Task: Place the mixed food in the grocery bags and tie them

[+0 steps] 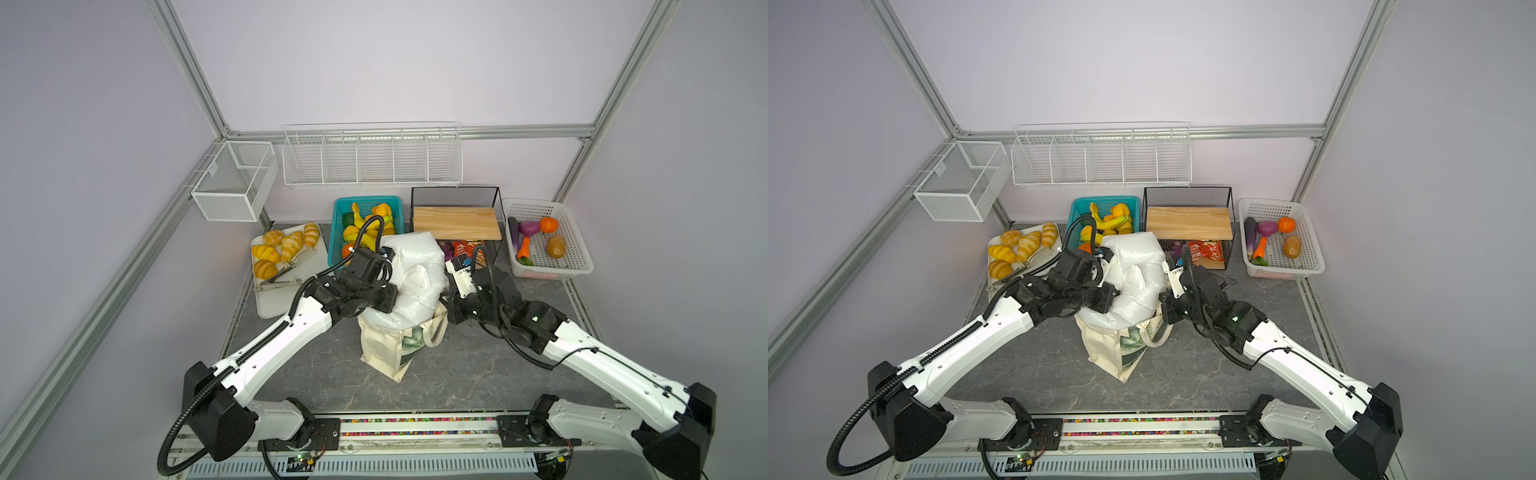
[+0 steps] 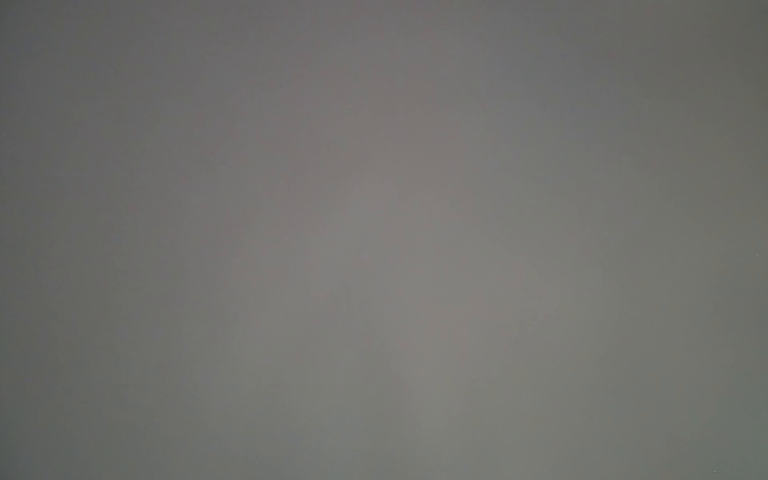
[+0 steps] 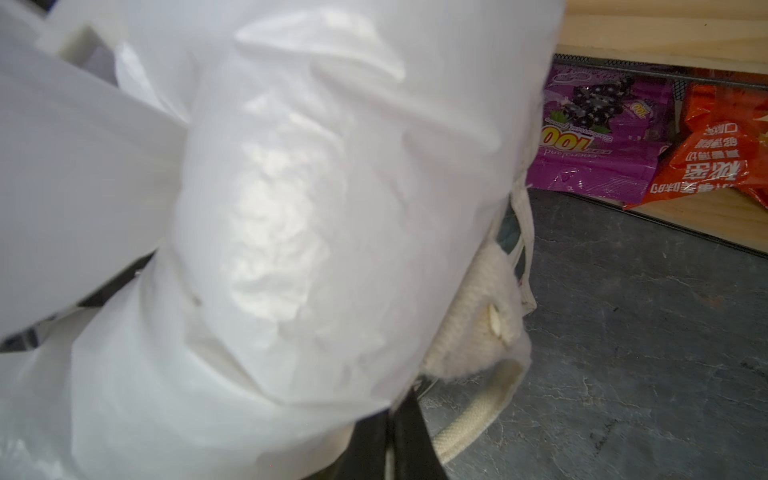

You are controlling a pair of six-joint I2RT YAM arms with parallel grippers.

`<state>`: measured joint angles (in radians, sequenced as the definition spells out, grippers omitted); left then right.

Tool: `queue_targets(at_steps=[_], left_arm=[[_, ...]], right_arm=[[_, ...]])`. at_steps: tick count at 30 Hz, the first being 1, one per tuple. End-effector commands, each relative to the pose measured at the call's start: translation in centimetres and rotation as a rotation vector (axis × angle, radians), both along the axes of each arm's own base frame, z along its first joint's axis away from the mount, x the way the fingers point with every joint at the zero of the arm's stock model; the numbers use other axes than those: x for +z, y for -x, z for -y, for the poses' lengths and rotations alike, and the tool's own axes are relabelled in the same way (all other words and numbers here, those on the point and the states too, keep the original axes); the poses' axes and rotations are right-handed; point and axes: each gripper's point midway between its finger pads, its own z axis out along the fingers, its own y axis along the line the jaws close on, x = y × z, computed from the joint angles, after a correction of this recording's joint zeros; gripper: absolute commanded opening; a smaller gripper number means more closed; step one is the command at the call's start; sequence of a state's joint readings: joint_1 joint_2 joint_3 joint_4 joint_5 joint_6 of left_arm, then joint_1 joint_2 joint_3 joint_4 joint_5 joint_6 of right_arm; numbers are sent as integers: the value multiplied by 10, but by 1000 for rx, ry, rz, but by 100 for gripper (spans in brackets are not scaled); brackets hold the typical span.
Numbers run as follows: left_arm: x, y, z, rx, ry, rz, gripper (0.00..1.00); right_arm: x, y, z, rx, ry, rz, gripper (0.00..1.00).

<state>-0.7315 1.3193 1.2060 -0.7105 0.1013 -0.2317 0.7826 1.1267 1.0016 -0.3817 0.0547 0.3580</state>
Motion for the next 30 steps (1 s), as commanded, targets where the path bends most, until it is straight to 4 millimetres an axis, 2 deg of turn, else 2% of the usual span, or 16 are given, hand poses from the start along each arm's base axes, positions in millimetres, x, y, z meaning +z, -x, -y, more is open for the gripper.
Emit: queue_targets(at_steps=[1, 4, 8, 12, 16, 18, 20, 24, 28, 30], left_arm=[[-8, 31, -8, -65, -5, -86, 29], [45, 27, -3, -78, 135, 78, 39], [105, 25, -11, -58, 243, 266, 57], [151, 23, -18, -35, 293, 379, 62], [187, 17, -12, -35, 363, 455, 64], [189, 3, -5, -22, 331, 454, 64], [179, -14, 1, 5, 261, 427, 65], [146, -39, 22, 4, 155, 336, 62], [100, -42, 35, -39, 56, 222, 59], [73, -34, 40, -86, 20, 151, 58]], right_arm=[[38, -18, -3, -22, -86, 145, 7], [39, -18, 0, -30, -89, 153, 7], [38, -18, 1, -33, -86, 152, 7], [38, -17, 0, -29, -90, 151, 7], [37, -17, 0, -26, -92, 153, 7], [38, -17, -1, -24, -98, 154, 7], [37, -17, -1, -22, -99, 151, 7], [37, -17, 2, -31, -94, 156, 7], [38, -20, 7, -55, -88, 166, 9], [38, -21, 11, -74, -83, 171, 9]])
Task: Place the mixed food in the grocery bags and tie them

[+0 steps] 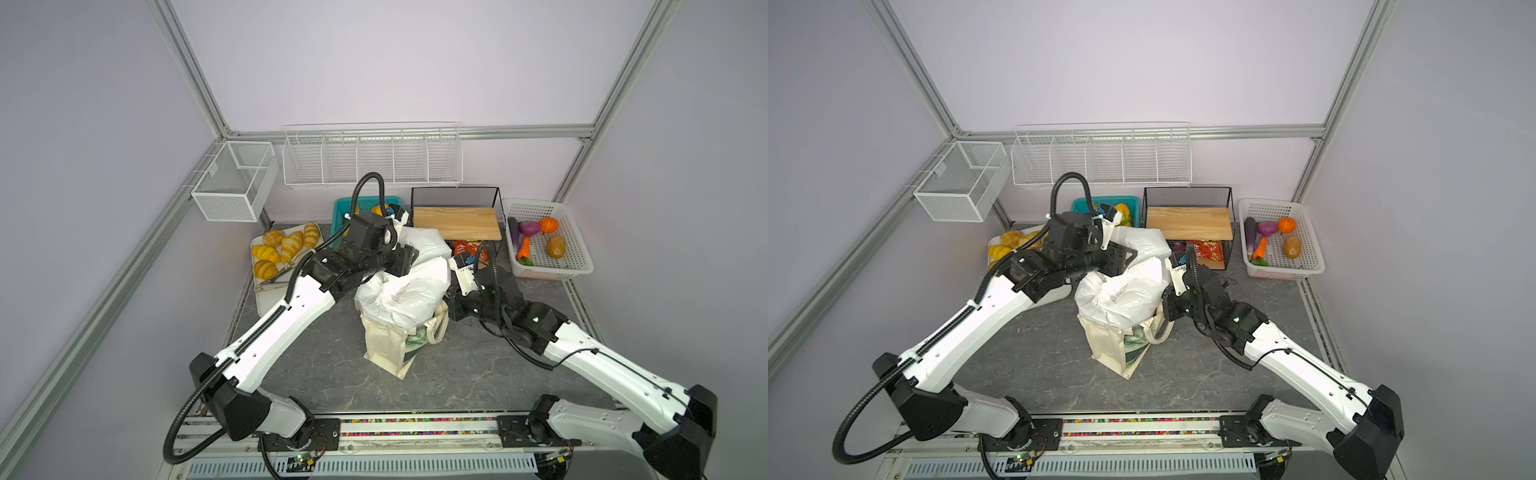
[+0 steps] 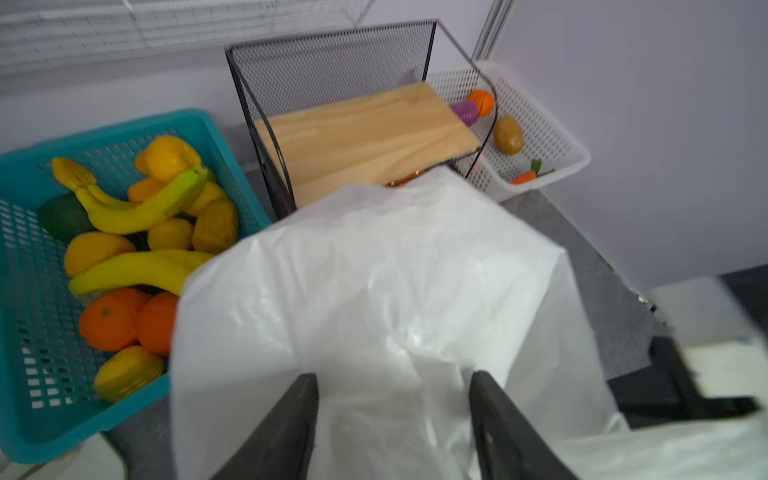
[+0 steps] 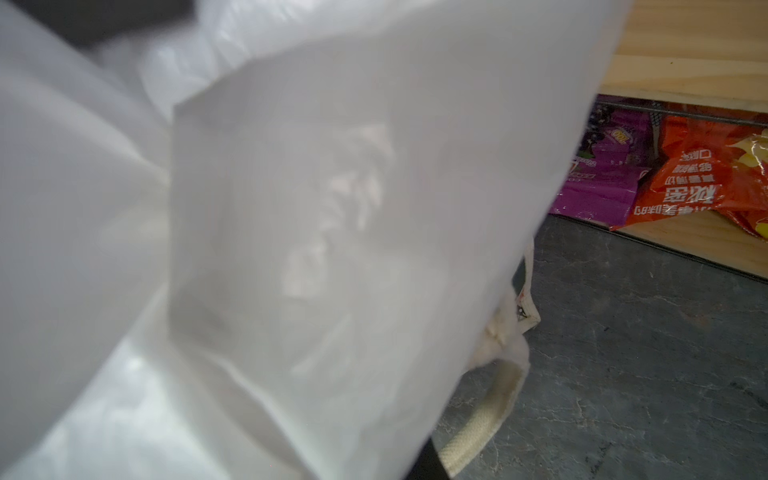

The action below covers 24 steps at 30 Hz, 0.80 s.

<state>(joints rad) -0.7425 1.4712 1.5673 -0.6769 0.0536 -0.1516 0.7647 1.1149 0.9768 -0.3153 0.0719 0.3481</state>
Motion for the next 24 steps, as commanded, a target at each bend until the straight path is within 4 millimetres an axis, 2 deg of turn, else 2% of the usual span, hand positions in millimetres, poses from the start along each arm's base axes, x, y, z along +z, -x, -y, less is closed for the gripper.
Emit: queue_targets(at_steps=[1, 4, 9, 13, 16, 24], left_arm=[[-41, 22, 1, -76, -103, -118, 58], [-76, 38, 4, -134, -155, -202, 56], [-135, 58, -5, -159, -243, -356, 55], [-159, 65, -5, -164, -260, -417, 55], [-172, 61, -4, -145, -271, -430, 56], [-213, 57, -4, -119, -352, -498, 57]], right_arm=[[32, -13, 10, -58, -56, 123, 9], [32, -16, 18, -97, -51, 133, 10], [33, -18, 26, -134, -59, 142, 10], [39, -17, 21, -110, -95, 157, 8], [44, -16, 15, -84, -118, 167, 7], [48, -15, 17, -83, -111, 181, 7]])
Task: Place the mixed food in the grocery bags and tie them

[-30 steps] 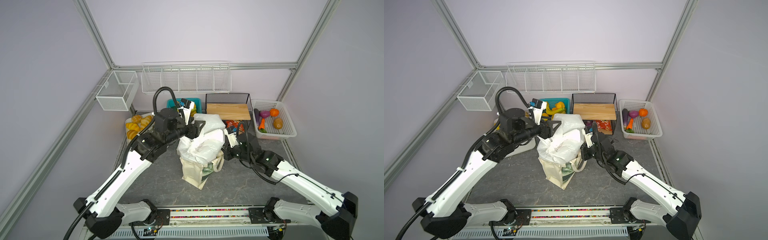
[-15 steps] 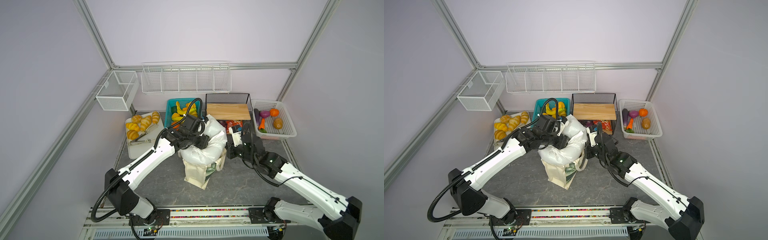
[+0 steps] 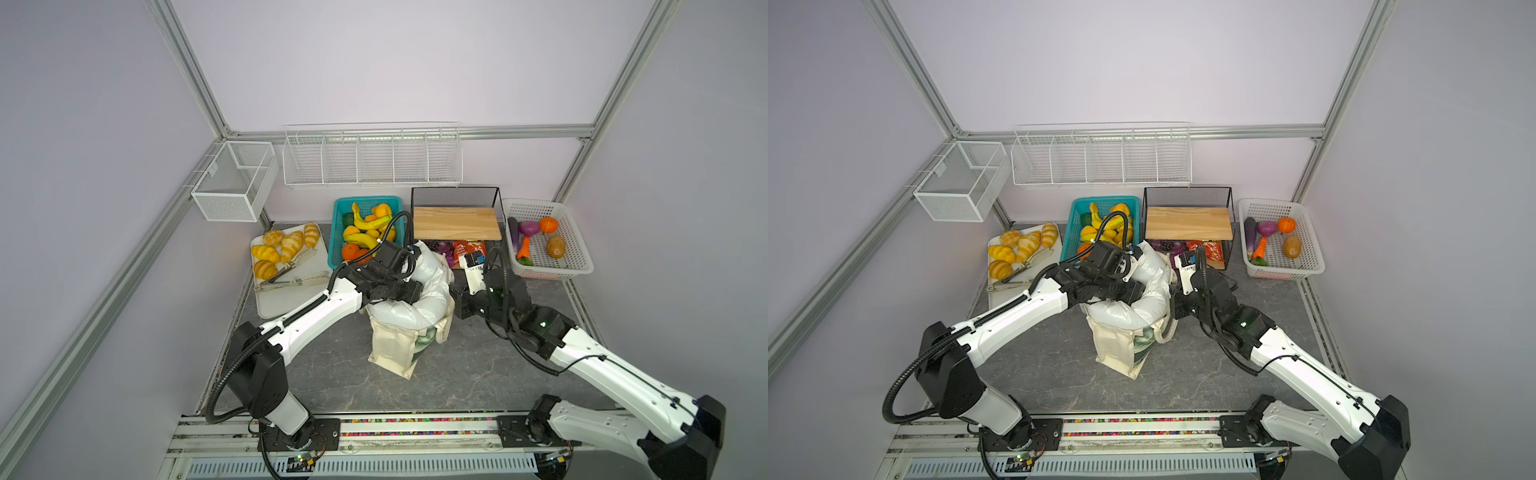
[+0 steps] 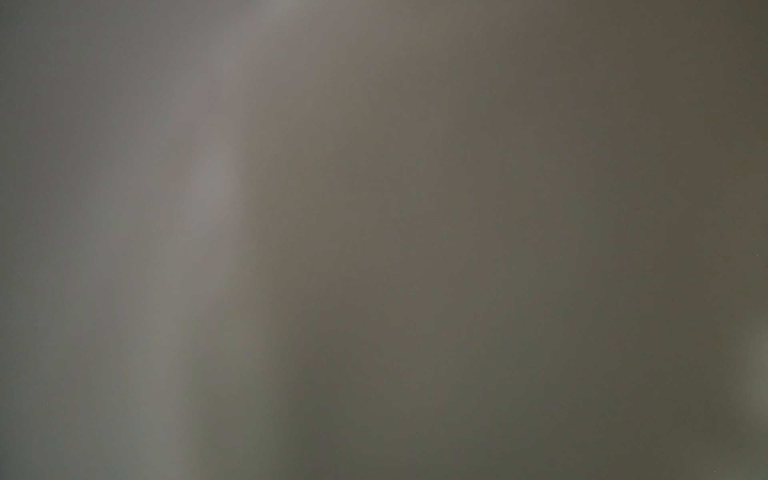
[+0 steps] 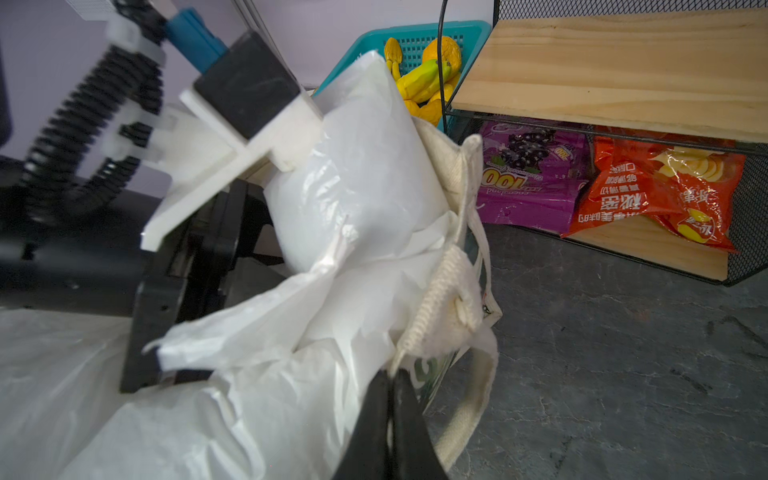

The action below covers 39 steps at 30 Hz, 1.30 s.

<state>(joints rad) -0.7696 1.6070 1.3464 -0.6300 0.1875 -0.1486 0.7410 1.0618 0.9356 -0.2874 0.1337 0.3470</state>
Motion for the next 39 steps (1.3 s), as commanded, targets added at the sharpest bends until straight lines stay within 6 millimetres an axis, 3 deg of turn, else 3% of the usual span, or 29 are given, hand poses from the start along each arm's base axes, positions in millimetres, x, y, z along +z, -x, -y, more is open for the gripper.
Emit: queue_targets(at_steps=[1, 14, 17, 20, 25, 31, 34, 39], left_arm=[[-75, 32, -26, -11, -220, -201, 57], [-118, 38, -32, -1, -258, -188, 59], [-113, 37, -33, 0, -267, -146, 59], [-89, 36, -25, -34, -242, -67, 60], [-13, 22, -18, 7, -117, 95, 64], [69, 13, -23, 73, 39, 278, 69], [99, 14, -27, 91, 120, 350, 71], [128, 20, -42, 113, 137, 399, 72]], right_arm=[[44, -9, -3, -4, -103, 136, 7], [54, -14, -9, 4, -116, 151, 7], [57, -16, -15, 18, -124, 150, 7], [62, -17, -22, 39, -146, 142, 7], [71, -15, -23, 51, -165, 151, 7], [67, -13, -18, 38, -154, 144, 7], [66, -13, -18, 37, -150, 142, 7], [62, -13, -20, 41, -147, 136, 7]])
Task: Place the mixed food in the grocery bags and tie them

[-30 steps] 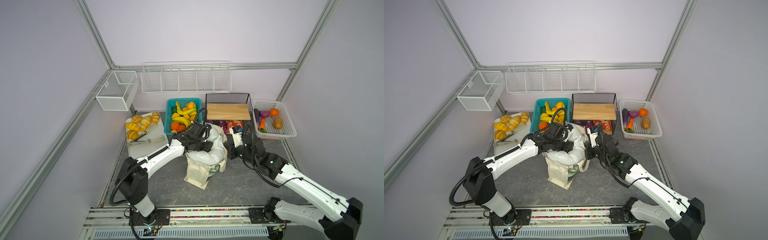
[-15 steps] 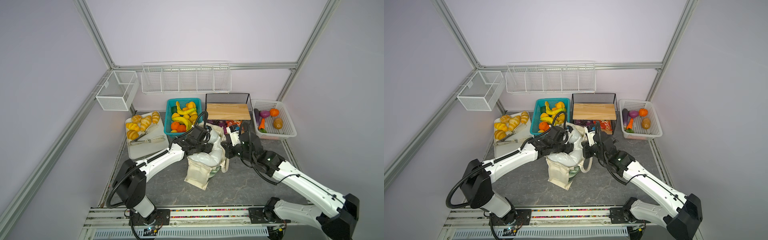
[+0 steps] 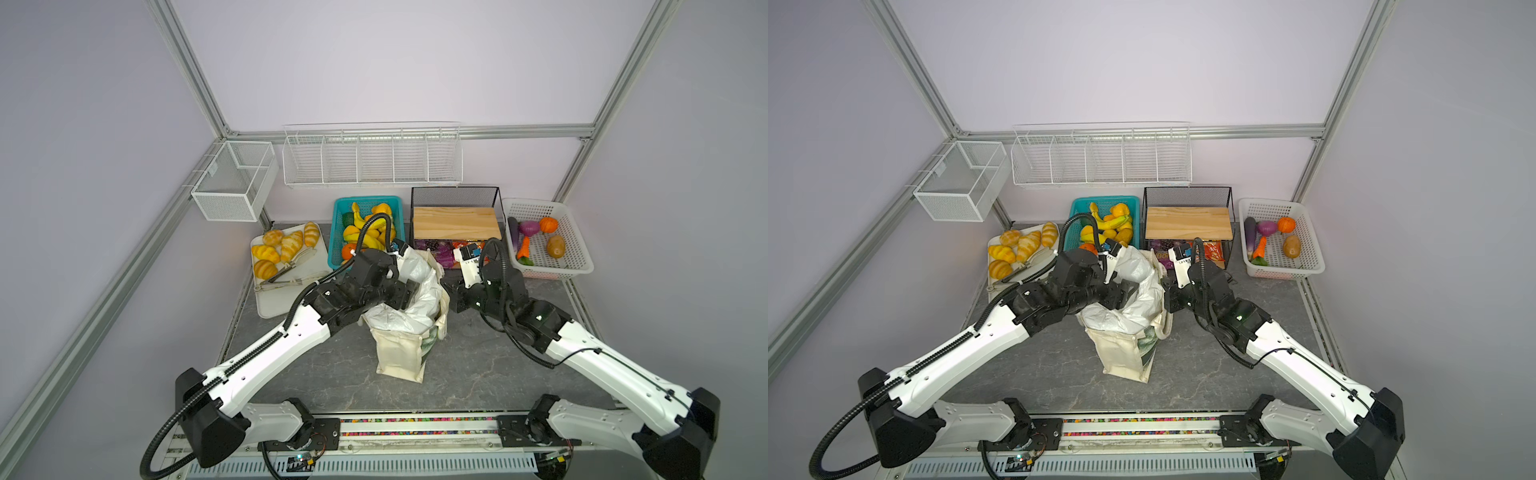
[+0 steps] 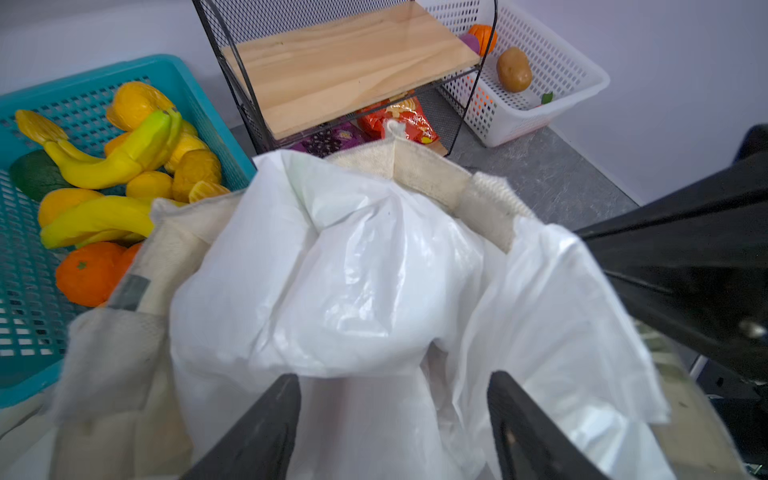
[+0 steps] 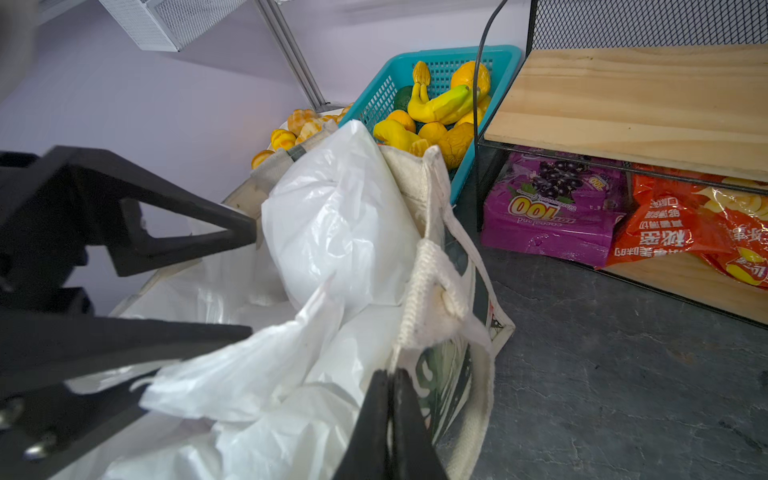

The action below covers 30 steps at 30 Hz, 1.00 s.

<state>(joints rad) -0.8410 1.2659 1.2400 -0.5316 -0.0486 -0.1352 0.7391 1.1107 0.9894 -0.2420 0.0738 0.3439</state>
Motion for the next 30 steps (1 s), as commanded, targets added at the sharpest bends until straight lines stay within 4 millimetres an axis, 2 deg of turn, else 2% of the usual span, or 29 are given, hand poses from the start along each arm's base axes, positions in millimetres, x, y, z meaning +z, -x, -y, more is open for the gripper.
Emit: queue_targets(at_steps=[1, 3, 6, 10, 13, 16, 20, 24, 27, 29, 30], left_arm=[[28, 4, -10, 16, 20, 51, 71], [36, 17, -12, -22, 50, 27, 70], [33, 53, -7, -161, 89, -71, 68], [-6, 81, -17, -213, 1, -251, 65], [-36, 92, -24, -225, -85, -347, 64], [-53, 82, -22, -191, -137, -364, 64], [-75, 59, -5, -164, -172, -371, 63], [-108, 41, 10, -163, -226, -386, 61], [-133, 38, 15, -168, -256, -414, 61], [-136, 39, 15, -171, -284, -438, 61], [-131, 39, 15, -174, -283, -436, 61]], right_arm=[[43, -8, -1, -13, -97, 110, 7], [41, -8, -2, -10, -93, 107, 7], [40, -9, -2, -13, -84, 108, 7], [41, -10, -1, -16, -80, 115, 7], [39, -11, -2, -17, -78, 114, 7], [37, -12, -4, -13, -81, 108, 7], [33, -11, -6, -6, -79, 95, 7], [30, -10, -4, -9, -72, 92, 7], [29, -9, -3, -10, -68, 92, 7], [28, -9, -2, -11, -63, 92, 7], [28, -10, -1, -15, -60, 92, 7]])
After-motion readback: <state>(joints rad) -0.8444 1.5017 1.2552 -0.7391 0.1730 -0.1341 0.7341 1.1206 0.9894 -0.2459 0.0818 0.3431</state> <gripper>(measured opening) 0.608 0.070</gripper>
